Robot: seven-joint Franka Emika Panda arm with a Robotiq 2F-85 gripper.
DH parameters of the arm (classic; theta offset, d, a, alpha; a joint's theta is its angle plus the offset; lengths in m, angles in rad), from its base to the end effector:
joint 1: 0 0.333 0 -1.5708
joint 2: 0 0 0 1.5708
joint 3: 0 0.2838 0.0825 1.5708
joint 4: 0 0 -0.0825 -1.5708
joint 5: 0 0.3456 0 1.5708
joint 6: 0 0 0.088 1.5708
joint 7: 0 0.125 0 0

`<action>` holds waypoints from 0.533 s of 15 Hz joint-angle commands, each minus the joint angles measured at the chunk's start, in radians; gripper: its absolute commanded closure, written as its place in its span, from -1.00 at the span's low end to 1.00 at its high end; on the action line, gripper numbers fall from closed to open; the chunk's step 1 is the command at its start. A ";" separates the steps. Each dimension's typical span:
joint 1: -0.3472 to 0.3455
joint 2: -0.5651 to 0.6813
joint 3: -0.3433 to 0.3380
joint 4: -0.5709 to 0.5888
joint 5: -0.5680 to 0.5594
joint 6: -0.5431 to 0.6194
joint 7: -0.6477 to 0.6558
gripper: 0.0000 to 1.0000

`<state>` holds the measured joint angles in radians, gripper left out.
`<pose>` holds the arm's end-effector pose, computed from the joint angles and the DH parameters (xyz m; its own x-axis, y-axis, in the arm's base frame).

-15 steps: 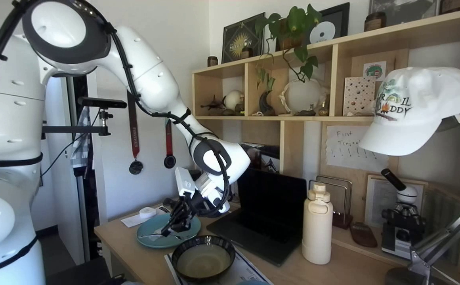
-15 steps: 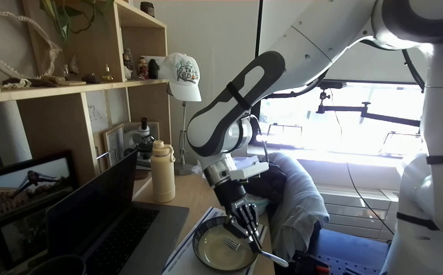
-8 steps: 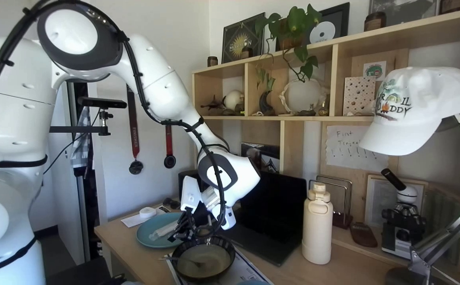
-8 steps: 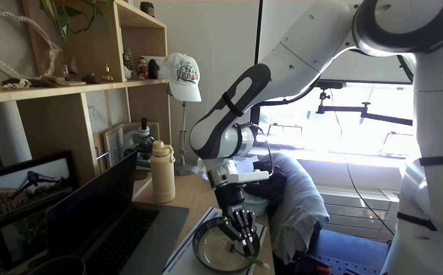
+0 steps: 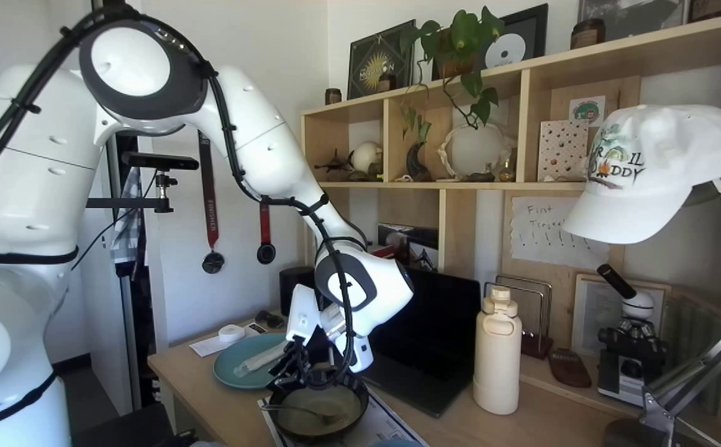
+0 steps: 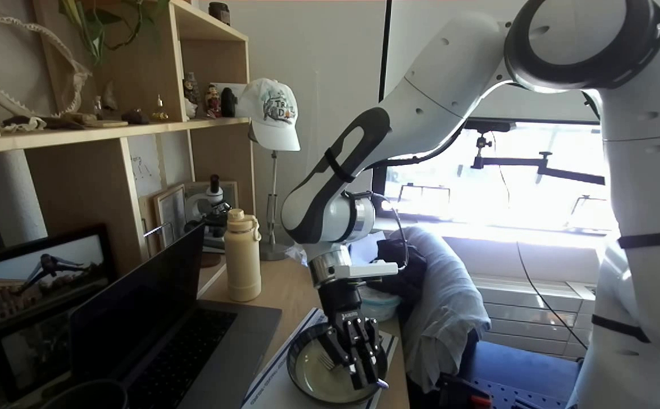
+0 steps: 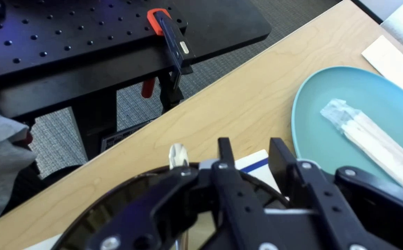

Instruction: Pick up the folk from the light blue plate and put it in the black bowl.

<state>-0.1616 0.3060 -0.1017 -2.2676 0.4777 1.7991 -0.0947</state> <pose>0.4023 -0.0626 0.1863 0.6934 -0.2254 -0.6844 -0.5401 -0.7913 -0.2866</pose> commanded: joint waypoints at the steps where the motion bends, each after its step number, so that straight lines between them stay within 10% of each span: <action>1: 0.023 -0.042 0.007 0.021 -0.031 0.016 0.038 -0.30; 5: 0.076 -0.127 0.016 0.059 -0.156 -0.015 0.120 -0.91; 8: 0.133 -0.209 0.041 0.084 -0.291 -0.036 0.223 -1.00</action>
<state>-0.0755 0.1997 -0.0826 -2.1877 0.2937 1.7976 0.0247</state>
